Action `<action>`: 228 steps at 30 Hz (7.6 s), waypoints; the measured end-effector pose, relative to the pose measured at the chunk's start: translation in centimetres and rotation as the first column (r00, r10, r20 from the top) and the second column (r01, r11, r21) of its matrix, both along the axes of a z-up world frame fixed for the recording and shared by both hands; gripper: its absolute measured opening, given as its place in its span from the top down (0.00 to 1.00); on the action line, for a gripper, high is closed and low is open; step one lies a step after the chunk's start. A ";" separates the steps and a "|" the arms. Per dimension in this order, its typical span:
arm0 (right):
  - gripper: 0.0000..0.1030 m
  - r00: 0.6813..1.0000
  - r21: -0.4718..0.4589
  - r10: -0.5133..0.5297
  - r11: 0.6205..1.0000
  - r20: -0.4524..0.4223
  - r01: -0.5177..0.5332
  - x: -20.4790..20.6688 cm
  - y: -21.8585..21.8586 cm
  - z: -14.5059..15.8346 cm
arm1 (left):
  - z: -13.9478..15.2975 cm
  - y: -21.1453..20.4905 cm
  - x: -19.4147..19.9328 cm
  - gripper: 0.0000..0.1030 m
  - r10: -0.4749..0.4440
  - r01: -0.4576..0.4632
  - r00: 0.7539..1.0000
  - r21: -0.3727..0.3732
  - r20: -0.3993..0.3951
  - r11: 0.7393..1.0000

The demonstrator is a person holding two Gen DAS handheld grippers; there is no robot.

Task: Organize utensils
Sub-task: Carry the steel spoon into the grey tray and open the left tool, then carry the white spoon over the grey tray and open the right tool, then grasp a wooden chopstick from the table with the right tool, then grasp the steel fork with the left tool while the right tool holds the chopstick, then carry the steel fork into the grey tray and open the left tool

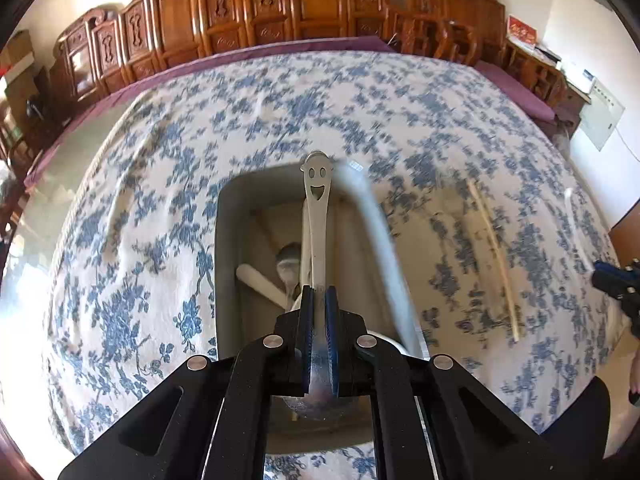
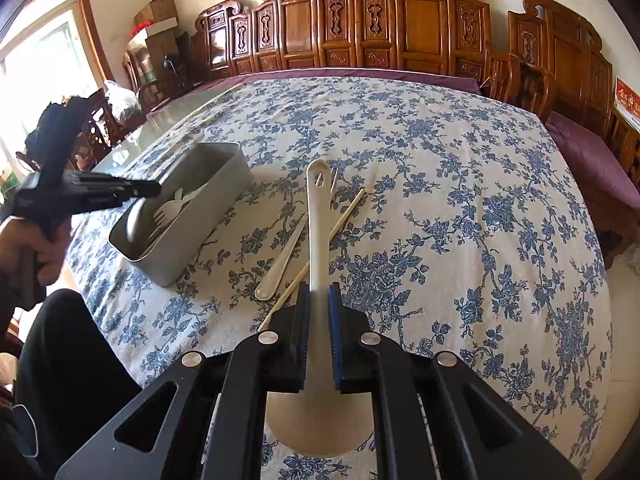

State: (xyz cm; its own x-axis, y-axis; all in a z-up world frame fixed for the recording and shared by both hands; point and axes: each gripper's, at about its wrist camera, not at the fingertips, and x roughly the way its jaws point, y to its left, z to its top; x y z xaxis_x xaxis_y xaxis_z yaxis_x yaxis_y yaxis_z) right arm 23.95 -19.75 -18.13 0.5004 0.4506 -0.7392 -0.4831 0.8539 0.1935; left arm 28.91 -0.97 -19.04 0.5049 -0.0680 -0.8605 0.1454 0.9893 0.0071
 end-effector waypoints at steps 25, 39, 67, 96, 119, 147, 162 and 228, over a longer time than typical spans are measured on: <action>0.89 0.997 0.021 0.065 0.998 0.041 -0.066 -1.4 3.3 2.3 | 1.2 3.3 -1.4 0.94 0.028 -0.028 0.999 -0.010 0.019 1.000; 0.90 0.990 0.030 0.130 0.991 0.050 -0.131 -0.6 11.6 4.9 | 5.5 7.1 -4.4 0.94 0.021 -0.017 0.994 -0.047 0.103 0.999; 0.90 0.984 -0.003 0.137 0.990 -0.110 -0.138 5.6 25.4 1.0 | 3.8 13.6 -6.8 0.37 0.085 -0.076 0.989 -0.074 0.124 0.994; 0.86 0.997 -0.004 0.074 0.997 -0.035 -0.074 5.4 21.0 0.7 | 2.5 12.9 -7.3 0.14 0.088 -0.076 0.985 -0.082 0.150 0.994; 0.68 0.997 -0.150 -0.070 0.987 -0.032 0.065 6.0 8.5 -5.2 | 3.7 1.9 -6.4 0.14 -0.050 0.061 0.986 -0.065 0.159 0.996; 0.95 0.992 -0.188 -0.090 0.979 -0.084 0.073 8.8 0.7 -6.5 | -0.5 -12.2 0.6 0.56 -0.229 0.231 0.972 -0.047 0.044 0.972; 0.94 0.991 -0.121 -0.115 0.987 -0.062 0.106 9.7 -0.8 -5.4 | -5.7 -16.1 5.5 0.69 -0.194 0.194 0.979 -0.013 -0.069 0.981; 0.94 0.997 -0.019 0.056 0.998 0.057 -0.055 5.2 7.0 -0.9 | 5.3 -0.3 -2.7 0.94 0.022 -0.003 0.983 -0.104 0.181 0.995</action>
